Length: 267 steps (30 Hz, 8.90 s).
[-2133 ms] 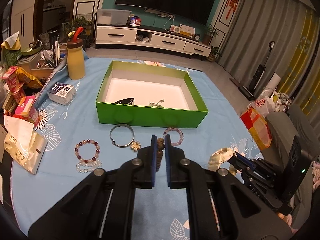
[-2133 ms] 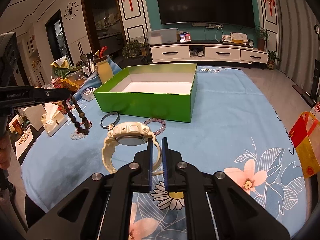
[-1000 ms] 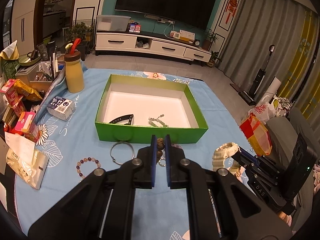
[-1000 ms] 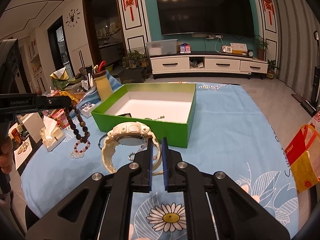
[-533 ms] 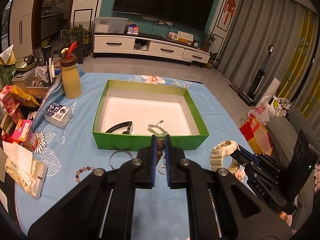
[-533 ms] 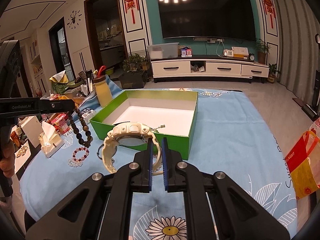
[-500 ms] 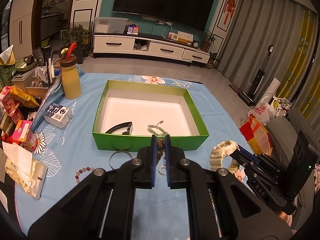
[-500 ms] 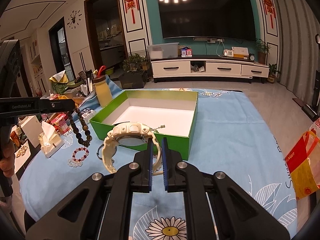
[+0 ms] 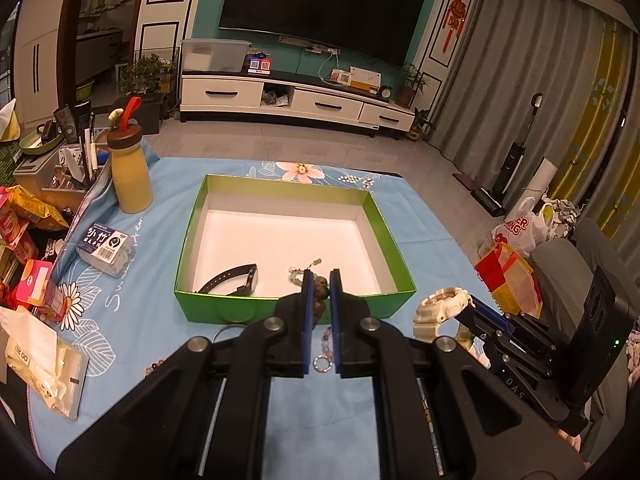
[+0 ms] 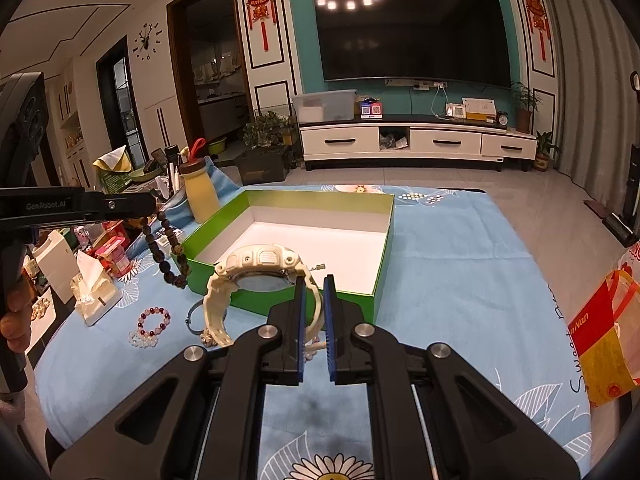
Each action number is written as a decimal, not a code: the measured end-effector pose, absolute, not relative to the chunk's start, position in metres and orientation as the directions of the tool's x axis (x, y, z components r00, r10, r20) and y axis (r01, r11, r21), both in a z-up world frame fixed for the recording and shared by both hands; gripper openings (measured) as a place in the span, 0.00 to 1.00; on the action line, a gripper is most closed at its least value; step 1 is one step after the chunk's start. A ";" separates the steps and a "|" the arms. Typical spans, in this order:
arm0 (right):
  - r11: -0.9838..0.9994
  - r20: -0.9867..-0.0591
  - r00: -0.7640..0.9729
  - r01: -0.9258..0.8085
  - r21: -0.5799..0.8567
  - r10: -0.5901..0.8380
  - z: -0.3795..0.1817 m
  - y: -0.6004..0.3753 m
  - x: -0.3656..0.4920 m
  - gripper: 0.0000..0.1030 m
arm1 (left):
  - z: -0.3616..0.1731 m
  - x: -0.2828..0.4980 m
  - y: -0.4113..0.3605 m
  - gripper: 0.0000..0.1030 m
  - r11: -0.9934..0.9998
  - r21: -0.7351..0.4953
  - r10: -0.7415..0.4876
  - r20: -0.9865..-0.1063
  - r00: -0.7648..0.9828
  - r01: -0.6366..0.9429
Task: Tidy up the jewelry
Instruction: 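Carry the bead bracelet and white watch into the green box and release both, then withdraw both open tools from the box toward the remaining bracelets, then grasp the clear crystal bracelet with the left tool while the right tool grasps the red-white bead bracelet, then carry both bracelets over the green box and open both tools to drop them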
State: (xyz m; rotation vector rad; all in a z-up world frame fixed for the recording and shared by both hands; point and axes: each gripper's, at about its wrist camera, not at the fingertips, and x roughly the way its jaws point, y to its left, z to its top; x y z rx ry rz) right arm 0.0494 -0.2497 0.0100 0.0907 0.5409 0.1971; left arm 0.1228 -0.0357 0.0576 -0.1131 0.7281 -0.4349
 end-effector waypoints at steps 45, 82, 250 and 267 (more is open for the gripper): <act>0.988 -0.692 0.706 -0.068 0.142 0.148 -0.034 -0.238 0.195 0.12 | -0.014 0.264 -0.080 0.07 0.970 -0.097 -0.213 -0.774 0.596 0.221; 0.954 -0.628 0.750 -0.012 0.299 0.207 -0.014 -0.271 0.044 0.87 | -0.005 0.129 -0.053 0.98 0.988 -0.068 -0.140 -0.784 0.605 0.139; 0.939 -0.525 0.778 -0.283 0.196 0.344 0.030 -0.234 0.042 0.07 | 0.019 0.081 0.023 0.07 0.950 -0.168 -0.303 -0.698 0.649 0.263; 0.942 -0.473 0.818 -0.249 0.226 0.329 0.049 -0.274 0.072 0.07 | 0.052 0.159 -0.010 0.07 0.925 -0.231 -0.374 -0.697 0.612 0.303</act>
